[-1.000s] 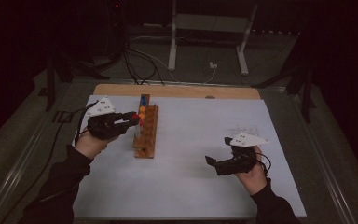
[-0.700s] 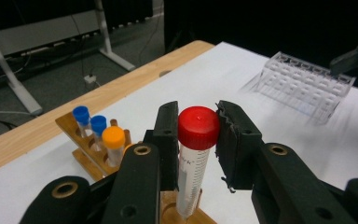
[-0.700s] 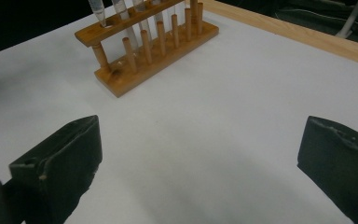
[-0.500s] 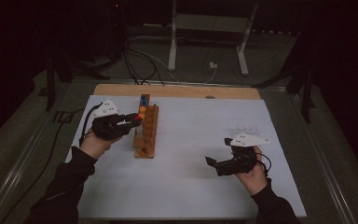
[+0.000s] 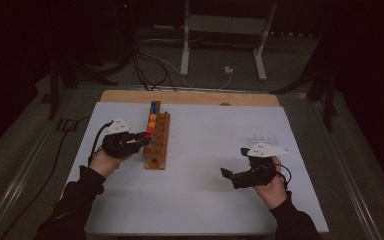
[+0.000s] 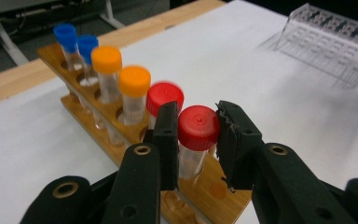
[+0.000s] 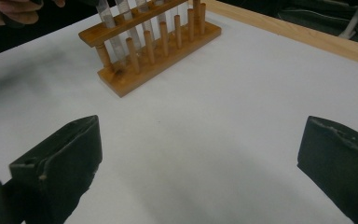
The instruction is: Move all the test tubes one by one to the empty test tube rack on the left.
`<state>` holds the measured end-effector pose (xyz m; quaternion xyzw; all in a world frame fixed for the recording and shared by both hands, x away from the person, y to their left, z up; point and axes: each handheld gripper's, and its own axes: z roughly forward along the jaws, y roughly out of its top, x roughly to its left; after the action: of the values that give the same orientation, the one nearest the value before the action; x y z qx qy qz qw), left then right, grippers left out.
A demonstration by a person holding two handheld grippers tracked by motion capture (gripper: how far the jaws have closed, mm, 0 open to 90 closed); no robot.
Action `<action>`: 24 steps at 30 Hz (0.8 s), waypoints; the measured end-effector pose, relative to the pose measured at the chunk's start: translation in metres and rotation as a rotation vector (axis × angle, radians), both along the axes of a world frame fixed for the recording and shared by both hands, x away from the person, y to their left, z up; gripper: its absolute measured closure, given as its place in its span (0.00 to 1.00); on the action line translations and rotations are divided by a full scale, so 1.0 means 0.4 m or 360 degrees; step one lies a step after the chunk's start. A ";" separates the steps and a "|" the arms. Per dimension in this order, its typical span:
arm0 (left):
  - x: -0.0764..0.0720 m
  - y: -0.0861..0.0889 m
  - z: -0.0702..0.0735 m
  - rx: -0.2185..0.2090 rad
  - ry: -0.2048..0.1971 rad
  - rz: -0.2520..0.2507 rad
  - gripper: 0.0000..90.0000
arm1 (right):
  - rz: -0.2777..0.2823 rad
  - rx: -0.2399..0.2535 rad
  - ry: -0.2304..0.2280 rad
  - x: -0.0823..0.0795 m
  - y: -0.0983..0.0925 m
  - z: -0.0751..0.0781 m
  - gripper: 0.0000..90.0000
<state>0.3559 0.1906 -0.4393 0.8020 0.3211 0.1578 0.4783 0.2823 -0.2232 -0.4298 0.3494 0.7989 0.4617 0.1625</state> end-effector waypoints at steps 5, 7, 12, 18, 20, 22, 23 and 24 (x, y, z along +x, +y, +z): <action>-0.003 -0.004 0.005 0.0035 0.0002 -0.0020 0.79 | 0.0007 -0.0005 0.0003 0.000 0.001 -0.001 0.00; -0.008 -0.002 0.010 0.0005 0.0004 -0.0054 0.71 | 0.0009 -0.0003 0.0004 0.000 0.001 -0.001 0.00; -0.035 0.003 0.030 -0.0053 0.0012 -0.0063 0.37 | 0.0003 -0.0001 -0.0002 0.000 -0.003 0.000 0.00; -0.086 0.006 0.033 -0.0049 0.0051 -0.0145 0.11 | 0.0001 0.0003 -0.0006 -0.001 -0.004 0.000 0.00; -0.103 0.010 0.023 -0.0064 0.0069 -0.0200 0.06 | 0.0002 0.0003 -0.0009 -0.001 -0.004 0.000 0.00; -0.122 0.017 0.008 -0.0098 0.0082 -0.0265 0.02 | 0.0001 0.0001 -0.0010 -0.001 -0.004 -0.001 0.00; -0.131 0.020 0.000 -0.0107 0.0081 -0.0274 0.02 | 0.0002 0.0001 -0.0007 -0.001 -0.004 -0.001 0.00; -0.140 0.022 -0.010 -0.0114 0.0085 -0.0272 0.02 | 0.0001 0.0002 -0.0009 -0.001 -0.004 -0.001 0.00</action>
<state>0.3001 0.1994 -0.4431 0.8129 0.2696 0.0834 0.5095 0.2817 -0.2247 -0.4304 0.3479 0.7984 0.4631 0.1643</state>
